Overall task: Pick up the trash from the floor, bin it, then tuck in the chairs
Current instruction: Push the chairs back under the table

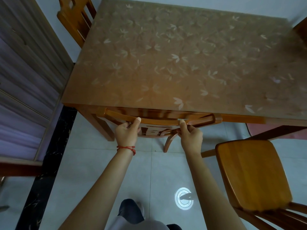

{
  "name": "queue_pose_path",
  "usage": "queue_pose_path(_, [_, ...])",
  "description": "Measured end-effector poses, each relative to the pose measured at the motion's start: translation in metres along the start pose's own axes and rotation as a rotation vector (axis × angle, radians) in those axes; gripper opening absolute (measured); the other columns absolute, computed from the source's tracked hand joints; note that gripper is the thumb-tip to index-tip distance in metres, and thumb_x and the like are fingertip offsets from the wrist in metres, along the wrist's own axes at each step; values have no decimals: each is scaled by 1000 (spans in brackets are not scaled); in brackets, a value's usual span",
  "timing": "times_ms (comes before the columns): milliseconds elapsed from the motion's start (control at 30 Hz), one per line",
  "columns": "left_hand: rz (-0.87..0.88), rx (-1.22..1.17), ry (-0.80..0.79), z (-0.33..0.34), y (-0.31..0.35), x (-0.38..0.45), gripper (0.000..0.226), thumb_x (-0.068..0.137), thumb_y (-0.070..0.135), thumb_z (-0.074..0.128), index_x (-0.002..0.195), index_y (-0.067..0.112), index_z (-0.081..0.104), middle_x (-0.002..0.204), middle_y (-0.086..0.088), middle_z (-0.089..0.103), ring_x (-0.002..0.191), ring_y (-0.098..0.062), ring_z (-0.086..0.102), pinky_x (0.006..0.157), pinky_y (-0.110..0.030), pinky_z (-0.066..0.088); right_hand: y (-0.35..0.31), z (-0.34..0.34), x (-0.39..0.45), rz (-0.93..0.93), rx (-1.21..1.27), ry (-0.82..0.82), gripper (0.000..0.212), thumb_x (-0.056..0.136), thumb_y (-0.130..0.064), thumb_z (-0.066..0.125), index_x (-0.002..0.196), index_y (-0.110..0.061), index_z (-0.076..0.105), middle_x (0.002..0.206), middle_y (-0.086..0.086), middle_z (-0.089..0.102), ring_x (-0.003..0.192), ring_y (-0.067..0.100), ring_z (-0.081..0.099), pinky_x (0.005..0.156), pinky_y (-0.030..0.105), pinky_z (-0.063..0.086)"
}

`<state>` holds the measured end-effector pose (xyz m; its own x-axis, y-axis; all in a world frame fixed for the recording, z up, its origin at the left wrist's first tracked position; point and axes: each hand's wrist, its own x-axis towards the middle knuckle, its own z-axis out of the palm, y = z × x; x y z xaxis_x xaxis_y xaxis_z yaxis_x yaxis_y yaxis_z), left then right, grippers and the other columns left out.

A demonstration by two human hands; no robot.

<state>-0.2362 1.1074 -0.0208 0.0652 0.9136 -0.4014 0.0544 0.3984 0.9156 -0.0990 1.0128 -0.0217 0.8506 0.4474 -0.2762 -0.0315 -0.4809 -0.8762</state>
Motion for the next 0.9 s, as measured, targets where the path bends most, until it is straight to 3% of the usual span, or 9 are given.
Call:
queue_pose_path(367, [9, 67, -37, -4, 0, -4, 22, 83, 26, 65, 66, 13, 61, 86, -14, 67, 85, -26, 67, 84, -44, 54, 0, -1, -3, 17, 4, 12, 49, 89, -40, 53, 79, 7, 64, 75, 18, 69, 72, 26, 66, 71, 35, 54])
queue_pose_path(500, [38, 167, -38, -7, -3, -4, 29, 80, 43, 63, 64, 19, 59, 74, -4, 65, 84, -27, 66, 83, -49, 53, -2, -2, -10, 12, -7, -5, 43, 90, -39, 52, 83, 2, 64, 71, 6, 66, 71, 19, 63, 59, 21, 45])
queue_pose_path(600, [11, 228, -38, -8, -3, -6, 32, 84, 41, 59, 64, 17, 58, 74, -4, 63, 91, -32, 64, 86, -51, 51, -2, -10, -22, -22, -20, -29, 30, 92, -30, 52, 99, -3, 62, 83, 0, 65, 83, 16, 62, 71, 22, 47])
queue_pose_path(667, [28, 250, -76, -7, -1, -17, 28, 88, 33, 55, 81, 8, 64, 87, -5, 62, 101, -32, 60, 92, -48, 48, 1, -19, -37, -22, -25, -45, 31, 93, -26, 51, 117, -7, 55, 99, -1, 63, 98, 16, 60, 84, 25, 44])
queue_pose_path(767, [92, 364, -175, -5, -9, -38, 36, 91, 25, 53, 120, 4, 57, 114, -7, 61, 116, -26, 53, 93, -28, 40, 19, -36, -58, -17, -57, -45, 45, 93, -29, 50, 133, -11, 44, 123, 3, 59, 115, 19, 55, 88, 25, 40])
queue_pose_path(900, [249, 526, -326, -2, -25, -61, 39, 90, 24, 54, 126, 9, 53, 131, -11, 55, 122, -23, 48, 92, -24, 37, 53, -64, -78, -48, -188, -16, 56, 92, -34, 52, 141, -14, 33, 141, 8, 46, 125, 21, 47, 103, 37, 42])
